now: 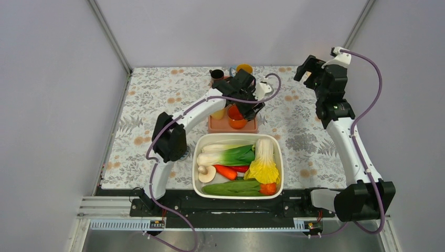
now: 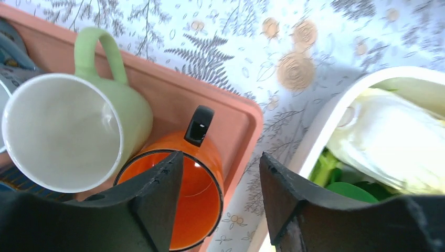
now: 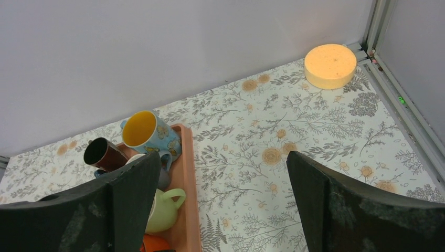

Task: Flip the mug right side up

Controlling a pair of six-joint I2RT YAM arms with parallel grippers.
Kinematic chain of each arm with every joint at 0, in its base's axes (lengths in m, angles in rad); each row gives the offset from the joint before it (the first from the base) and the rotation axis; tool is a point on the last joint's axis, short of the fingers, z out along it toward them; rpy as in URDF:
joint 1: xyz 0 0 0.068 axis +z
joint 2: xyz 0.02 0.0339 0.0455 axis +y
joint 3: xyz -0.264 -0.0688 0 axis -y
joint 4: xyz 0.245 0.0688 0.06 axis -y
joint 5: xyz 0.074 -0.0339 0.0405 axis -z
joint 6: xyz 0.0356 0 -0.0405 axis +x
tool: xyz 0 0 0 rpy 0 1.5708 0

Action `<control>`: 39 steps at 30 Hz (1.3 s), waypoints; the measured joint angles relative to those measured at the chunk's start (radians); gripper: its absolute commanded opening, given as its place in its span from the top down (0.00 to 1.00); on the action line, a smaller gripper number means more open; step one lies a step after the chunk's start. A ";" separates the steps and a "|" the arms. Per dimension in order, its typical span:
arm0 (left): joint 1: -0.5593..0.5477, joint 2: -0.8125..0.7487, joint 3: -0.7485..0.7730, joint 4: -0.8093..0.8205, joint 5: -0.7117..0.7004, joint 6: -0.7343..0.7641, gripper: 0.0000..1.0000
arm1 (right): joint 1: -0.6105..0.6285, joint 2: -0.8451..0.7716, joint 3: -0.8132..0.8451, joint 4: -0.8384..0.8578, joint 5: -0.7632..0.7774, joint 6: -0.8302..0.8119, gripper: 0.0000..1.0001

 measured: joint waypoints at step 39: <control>0.921 -1.054 -1.423 0.462 -0.117 -0.322 0.01 | -0.019 -0.206 -0.911 0.564 0.314 -0.003 0.00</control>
